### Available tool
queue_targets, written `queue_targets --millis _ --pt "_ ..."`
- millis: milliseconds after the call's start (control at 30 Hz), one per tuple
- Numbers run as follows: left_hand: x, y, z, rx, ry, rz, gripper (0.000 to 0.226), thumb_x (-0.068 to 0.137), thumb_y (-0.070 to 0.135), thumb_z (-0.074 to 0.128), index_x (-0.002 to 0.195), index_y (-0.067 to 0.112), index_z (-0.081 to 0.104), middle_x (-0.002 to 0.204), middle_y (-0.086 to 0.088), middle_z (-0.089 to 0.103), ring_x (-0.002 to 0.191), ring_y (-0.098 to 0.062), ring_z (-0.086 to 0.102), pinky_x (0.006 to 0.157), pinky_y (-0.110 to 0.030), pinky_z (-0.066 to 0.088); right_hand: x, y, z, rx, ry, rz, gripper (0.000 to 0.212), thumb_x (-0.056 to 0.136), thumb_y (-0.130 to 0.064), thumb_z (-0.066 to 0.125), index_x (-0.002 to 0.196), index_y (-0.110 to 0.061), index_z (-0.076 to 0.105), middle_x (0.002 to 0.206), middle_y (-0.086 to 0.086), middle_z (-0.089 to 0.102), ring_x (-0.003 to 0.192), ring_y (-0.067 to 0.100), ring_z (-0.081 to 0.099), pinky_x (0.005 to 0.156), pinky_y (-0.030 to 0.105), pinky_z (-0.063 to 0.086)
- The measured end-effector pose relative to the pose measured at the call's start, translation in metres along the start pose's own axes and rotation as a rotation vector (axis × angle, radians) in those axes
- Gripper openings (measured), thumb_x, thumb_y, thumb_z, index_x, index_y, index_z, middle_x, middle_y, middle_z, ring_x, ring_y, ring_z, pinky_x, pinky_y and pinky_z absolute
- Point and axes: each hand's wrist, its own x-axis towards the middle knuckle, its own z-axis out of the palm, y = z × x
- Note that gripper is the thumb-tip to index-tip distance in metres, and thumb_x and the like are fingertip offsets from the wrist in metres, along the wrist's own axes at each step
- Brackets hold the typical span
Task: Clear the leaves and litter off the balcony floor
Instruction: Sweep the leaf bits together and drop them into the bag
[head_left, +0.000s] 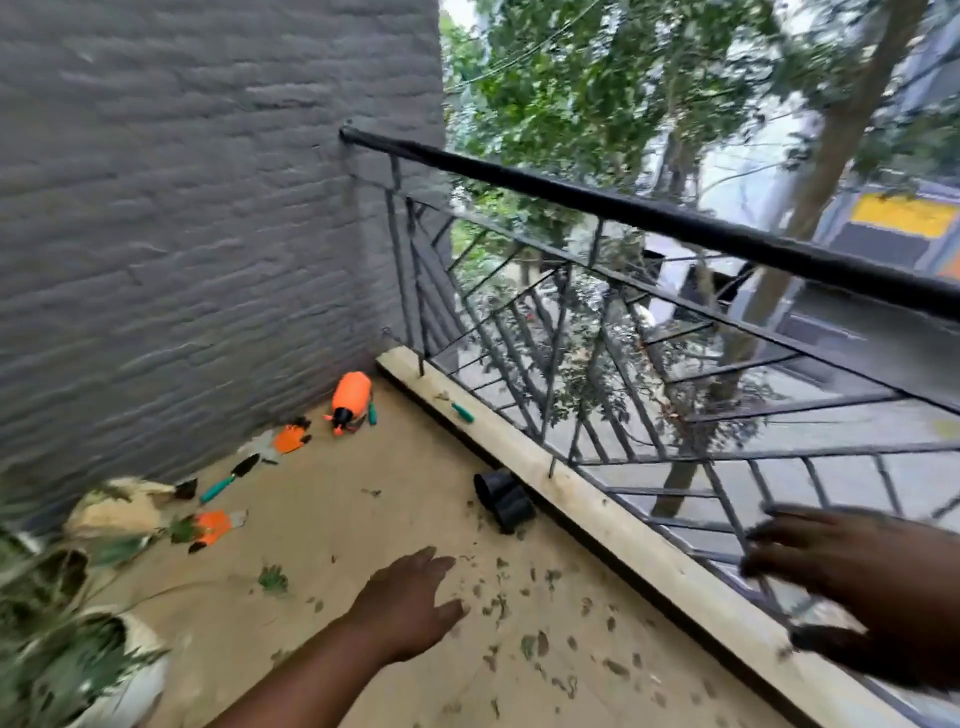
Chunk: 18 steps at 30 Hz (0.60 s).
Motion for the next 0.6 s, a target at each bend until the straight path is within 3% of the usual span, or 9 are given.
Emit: queue_targets --millis 33,100,200,267,300,367,467,600 --pt "0.003 -0.005 -0.002 -0.018 -0.008 -0.031 0.071 0.098 0.060 0.040 0.157 0.031 0.016 0.166 0.002 0.005 0.152 -0.019 0.011 0.121 -0.034 0.017 0.014 0.010 -0.002 0.024 -0.032 -0.002 0.042 0.078 -0.075 0.041 0.110 -0.048 0.049 0.107 -0.026 0.064 0.100 0.004 0.068 0.079 0.026 0.058" --pt "0.011 -0.019 -0.009 -0.045 -0.002 -0.073 0.071 0.097 0.060 0.042 0.157 0.031 0.017 0.166 0.002 0.006 0.152 -0.019 0.012 0.121 -0.034 0.017 0.049 0.022 -0.010 0.049 -0.027 -0.024 0.044 0.081 -0.078 0.030 0.109 -0.049 0.047 0.104 -0.027 0.064 0.095 0.003 0.069 0.070 0.022 0.059" --pt "0.031 -0.046 -0.031 -0.084 0.022 -0.121 0.069 0.098 0.059 0.042 0.157 0.032 0.018 0.166 0.002 0.007 0.151 -0.019 0.013 0.121 -0.034 0.018 0.120 0.019 -0.021 -0.036 0.019 -0.059 0.047 0.086 -0.073 0.020 0.109 -0.047 0.052 0.103 -0.026 0.065 0.091 0.000 0.069 0.070 0.017 0.056" --pt "0.053 -0.074 -0.049 -0.097 0.037 -0.142 0.070 0.097 0.060 0.041 0.157 0.033 0.017 0.166 0.003 0.005 0.151 -0.019 0.012 0.121 -0.036 0.018 0.181 0.008 -0.022 -0.072 0.064 -0.109 0.049 0.086 -0.074 0.030 0.113 -0.043 0.056 0.110 -0.020 0.064 0.103 0.005 0.066 0.079 0.021 0.057" --pt "0.063 -0.090 -0.058 -0.095 0.046 -0.153 0.070 0.097 0.061 0.041 0.157 0.033 0.017 0.166 0.004 0.005 0.151 -0.019 0.011 0.121 -0.036 0.017 0.212 -0.003 -0.016 -0.041 0.066 -0.139 0.050 0.086 -0.071 0.038 0.122 -0.040 0.054 0.122 -0.016 0.060 0.118 0.011 0.059 0.092 0.026 0.054" --pt "0.085 -0.127 -0.079 -0.076 0.066 -0.174 0.070 0.097 0.060 0.041 0.157 0.032 0.017 0.166 0.002 0.006 0.151 -0.019 0.012 0.120 -0.034 0.018 0.282 -0.025 0.007 0.050 0.046 -0.133 0.055 0.091 -0.057 0.044 0.140 -0.033 0.041 0.146 -0.007 0.042 0.142 0.019 0.033 0.113 0.033 0.035" --pt "0.111 -0.178 -0.116 -0.027 0.057 -0.206 0.069 0.098 0.059 0.041 0.157 0.032 0.018 0.166 0.002 0.008 0.151 -0.019 0.014 0.119 -0.032 0.020 0.378 -0.066 0.022 0.220 0.029 -0.035 0.060 0.089 -0.050 0.045 0.144 -0.026 0.039 0.149 0.003 0.040 0.144 0.025 0.027 0.115 0.036 0.029" --pt "0.155 -0.239 -0.175 0.035 0.097 -0.216 0.071 0.096 0.062 0.041 0.156 0.033 0.018 0.166 0.002 0.009 0.151 -0.018 0.015 0.120 -0.032 0.020 0.473 -0.097 0.016 0.228 0.023 -0.010 0.058 0.092 -0.046 0.050 0.143 -0.022 0.036 0.155 0.009 0.029 0.149 0.028 0.012 0.118 0.042 0.020"
